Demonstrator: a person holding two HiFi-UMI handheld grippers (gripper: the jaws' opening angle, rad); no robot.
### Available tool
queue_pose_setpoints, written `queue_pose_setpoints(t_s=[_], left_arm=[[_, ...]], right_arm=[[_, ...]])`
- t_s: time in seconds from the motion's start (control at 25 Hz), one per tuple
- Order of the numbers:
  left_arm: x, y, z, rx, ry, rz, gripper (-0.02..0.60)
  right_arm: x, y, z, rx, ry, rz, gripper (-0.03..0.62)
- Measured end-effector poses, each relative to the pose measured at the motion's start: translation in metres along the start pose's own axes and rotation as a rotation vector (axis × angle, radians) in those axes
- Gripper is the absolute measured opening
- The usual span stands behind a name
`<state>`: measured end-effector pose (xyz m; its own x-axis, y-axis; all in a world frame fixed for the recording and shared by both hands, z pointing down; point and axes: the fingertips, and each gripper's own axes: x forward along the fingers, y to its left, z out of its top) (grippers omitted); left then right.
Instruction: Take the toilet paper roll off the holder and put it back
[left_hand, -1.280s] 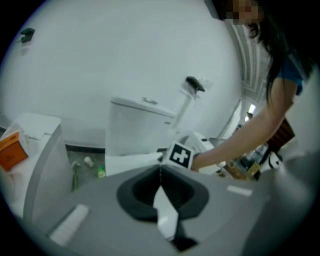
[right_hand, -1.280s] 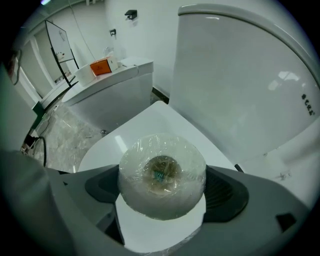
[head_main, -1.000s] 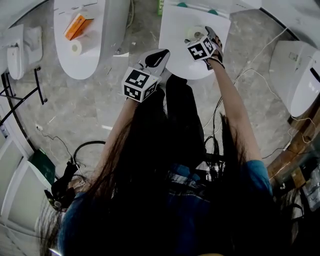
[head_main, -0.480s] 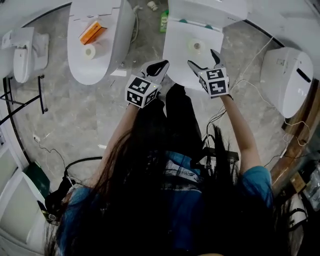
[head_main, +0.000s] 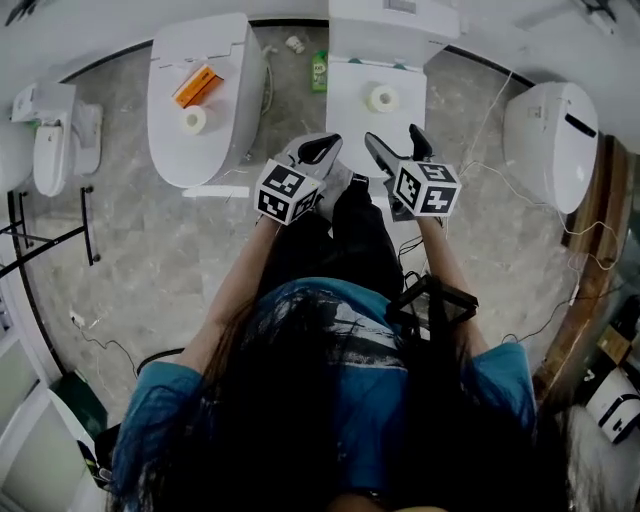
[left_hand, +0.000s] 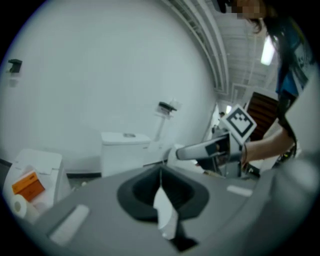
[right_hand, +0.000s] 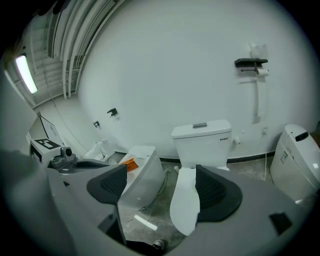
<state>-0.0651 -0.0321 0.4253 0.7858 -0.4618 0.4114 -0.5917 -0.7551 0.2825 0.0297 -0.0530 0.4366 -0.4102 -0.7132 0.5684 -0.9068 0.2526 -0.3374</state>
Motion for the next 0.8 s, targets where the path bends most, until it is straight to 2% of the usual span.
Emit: queue_pose_setpoints(t_s=[0.2,0.24,0.32,0.48,0.56,0.6,0.8], left_arm=[[-0.041,-0.024,-0.006,0.032,-0.027,-0.045,-0.008],[-0.049,-0.027,-0.008,0.041,-0.028,-0.053,-0.008],[-0.066,-0.032,-0.015,0.045,-0.033,-0.066,-0.008],[-0.094,-0.044,-0.036,0.012,-0.033,-0.089,-0.008],[-0.104,-0.048,-0.048,-0.006,-0.026,-0.097,-0.007],[-0.107,-0.051,-0.052,-0.011,-0.022,-0.099,-0.008],[-0.112,-0.074,-0.059,-0.005,-0.021,-0.11,-0.006]], right_arm=[[-0.037,0.041,-0.014,0.034,-0.061,-0.039,0.416],[-0.043,0.048,-0.018,0.043,-0.075,-0.056,0.384],[-0.055,0.06,-0.031,0.065,-0.096,-0.092,0.277],[-0.078,0.079,-0.069,0.091,-0.075,-0.159,0.203],[-0.09,0.085,-0.083,0.092,-0.068,-0.199,0.091],[-0.095,0.088,-0.089,0.093,-0.065,-0.213,0.069],[-0.12,0.092,-0.107,0.111,-0.049,-0.218,0.044]])
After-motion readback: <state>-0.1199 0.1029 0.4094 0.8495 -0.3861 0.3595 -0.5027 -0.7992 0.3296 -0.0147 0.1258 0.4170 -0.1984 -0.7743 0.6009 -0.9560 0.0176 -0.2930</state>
